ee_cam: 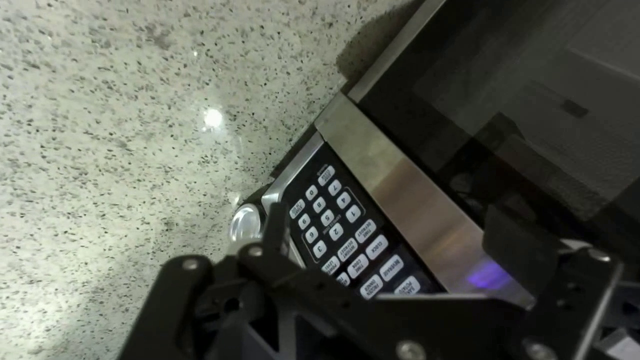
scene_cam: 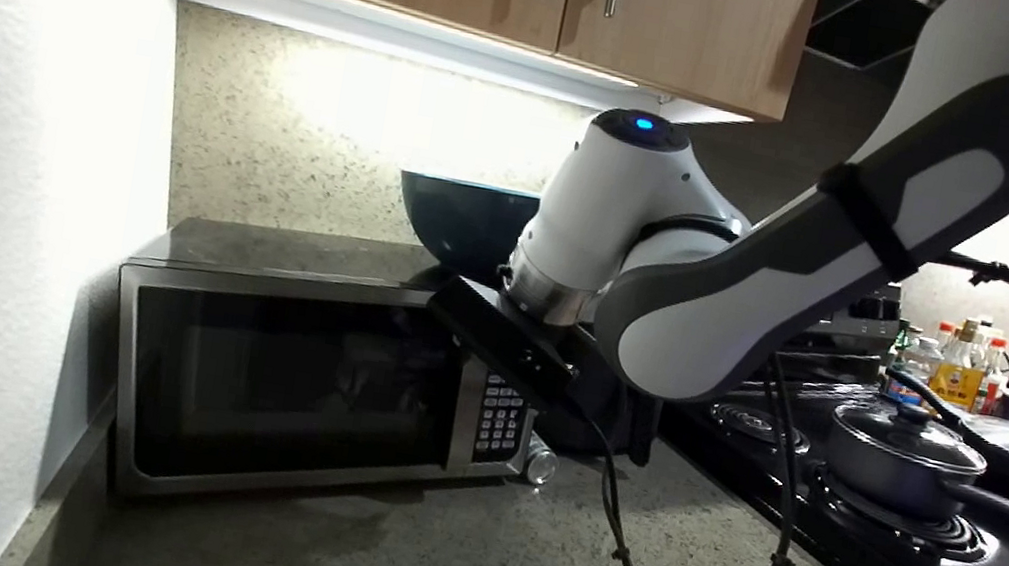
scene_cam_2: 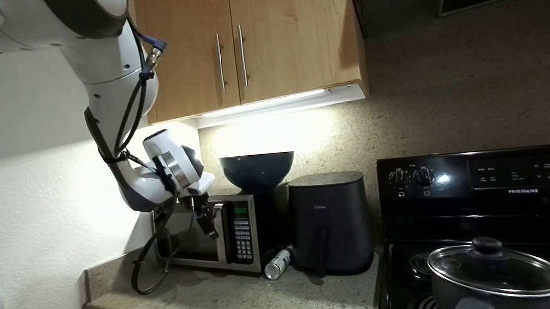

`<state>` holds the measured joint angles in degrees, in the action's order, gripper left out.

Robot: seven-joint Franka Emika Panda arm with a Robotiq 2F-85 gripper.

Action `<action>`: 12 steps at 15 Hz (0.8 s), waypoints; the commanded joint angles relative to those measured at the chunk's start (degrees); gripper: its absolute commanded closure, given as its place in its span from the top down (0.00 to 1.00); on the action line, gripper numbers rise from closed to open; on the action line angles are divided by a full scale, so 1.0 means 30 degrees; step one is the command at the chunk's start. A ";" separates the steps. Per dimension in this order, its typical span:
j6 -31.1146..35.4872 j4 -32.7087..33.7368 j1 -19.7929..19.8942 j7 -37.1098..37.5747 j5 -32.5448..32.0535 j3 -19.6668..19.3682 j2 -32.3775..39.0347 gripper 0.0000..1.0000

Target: Remove the bowl from the microwave and put it on top of the microwave

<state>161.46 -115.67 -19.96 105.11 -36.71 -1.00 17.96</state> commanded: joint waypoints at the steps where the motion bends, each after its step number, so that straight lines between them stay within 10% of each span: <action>1: -0.0048 0.0792 -0.0523 0.1899 -0.0896 -0.0989 0.0350 1.00; 12: -0.0062 0.0064 -0.0439 0.0806 -0.0101 -0.0374 0.0063 1.00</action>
<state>161.27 -115.48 -21.27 107.52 -37.01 -2.12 18.15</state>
